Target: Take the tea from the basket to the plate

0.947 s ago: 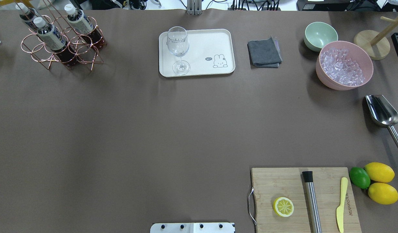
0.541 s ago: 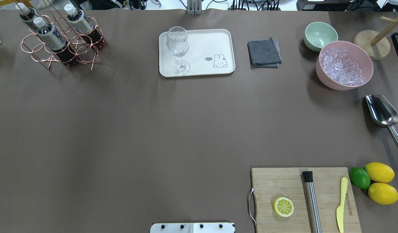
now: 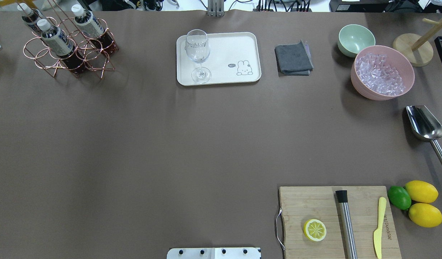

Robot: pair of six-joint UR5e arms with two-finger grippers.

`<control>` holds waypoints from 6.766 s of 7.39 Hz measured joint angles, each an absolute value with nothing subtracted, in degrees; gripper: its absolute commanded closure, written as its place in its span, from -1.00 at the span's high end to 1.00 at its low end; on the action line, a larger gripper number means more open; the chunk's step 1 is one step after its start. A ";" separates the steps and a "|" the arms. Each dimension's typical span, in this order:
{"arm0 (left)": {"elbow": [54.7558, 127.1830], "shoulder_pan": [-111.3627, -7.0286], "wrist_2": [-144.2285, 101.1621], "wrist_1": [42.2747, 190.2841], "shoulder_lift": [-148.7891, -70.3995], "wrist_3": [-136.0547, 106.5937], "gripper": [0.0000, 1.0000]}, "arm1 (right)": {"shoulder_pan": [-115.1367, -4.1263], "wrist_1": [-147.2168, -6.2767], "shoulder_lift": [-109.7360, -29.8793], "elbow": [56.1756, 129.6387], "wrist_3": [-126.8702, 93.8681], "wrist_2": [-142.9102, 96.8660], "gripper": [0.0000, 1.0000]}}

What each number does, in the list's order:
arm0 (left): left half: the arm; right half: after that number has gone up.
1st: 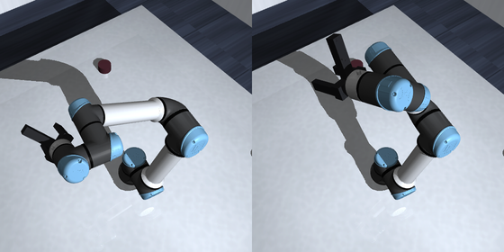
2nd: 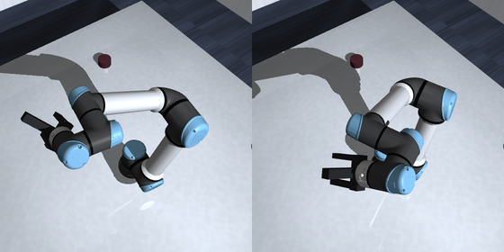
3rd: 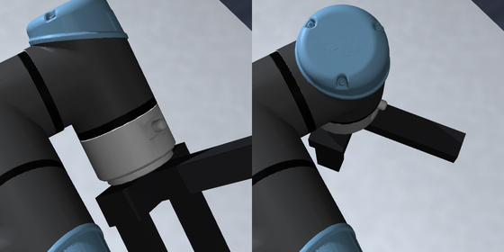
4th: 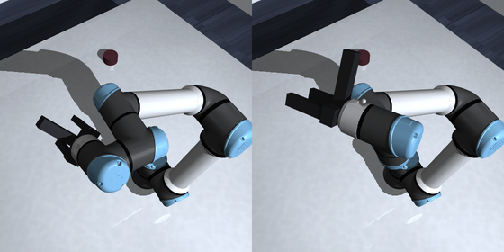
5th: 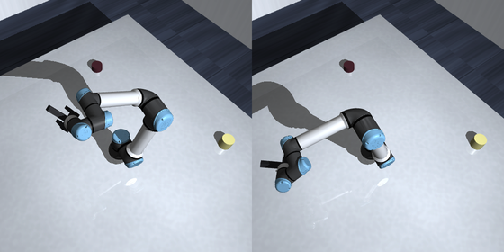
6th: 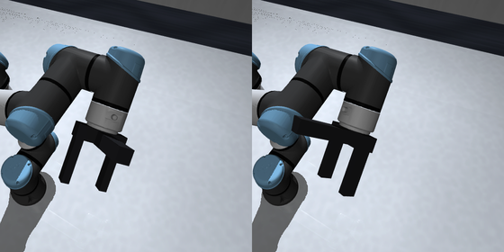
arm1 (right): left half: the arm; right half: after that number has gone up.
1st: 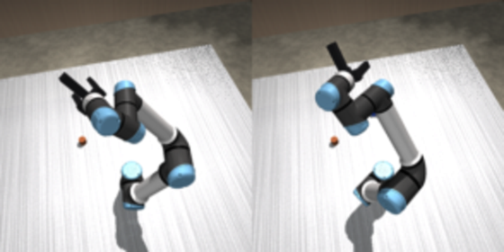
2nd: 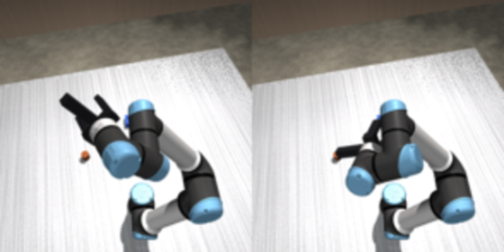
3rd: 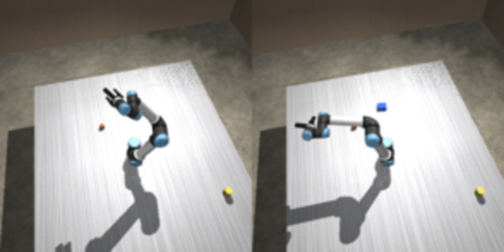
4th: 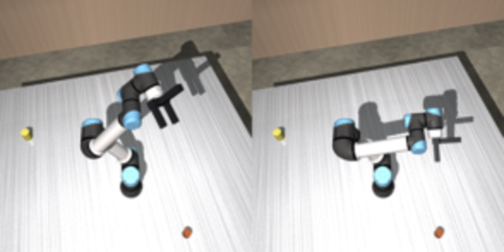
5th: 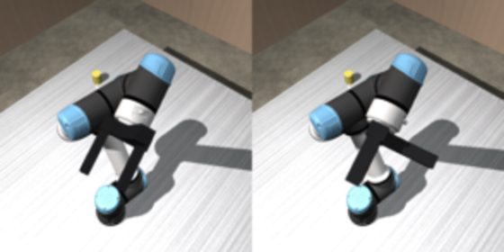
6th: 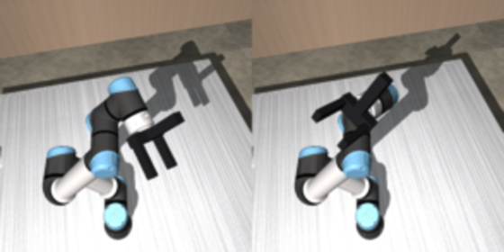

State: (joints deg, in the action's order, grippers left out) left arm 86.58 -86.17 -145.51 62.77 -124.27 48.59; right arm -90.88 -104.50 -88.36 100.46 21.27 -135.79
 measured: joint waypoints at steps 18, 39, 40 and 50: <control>64.89 -78.78 -138.98 78.50 -138.91 64.00 0.88 | -90.88 -104.33 -88.51 100.46 21.27 -135.70 0.99; 68.70 -80.14 -131.66 77.76 -137.23 69.47 -1.00 | -90.88 -104.15 -88.51 100.26 21.27 -135.79 0.99; 69.61 -80.27 -131.61 77.59 -137.44 69.50 -1.00 | -90.88 -104.15 -88.51 100.28 21.27 -135.79 0.99; 103.99 -65.44 -124.50 66.90 -134.38 40.47 -1.00 | -90.88 -104.15 -88.55 100.37 21.27 -135.88 0.99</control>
State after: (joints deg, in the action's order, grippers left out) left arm 103.99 -65.44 -124.50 66.90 -134.38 40.47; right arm -90.88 -104.15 -88.55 100.37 21.27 -135.88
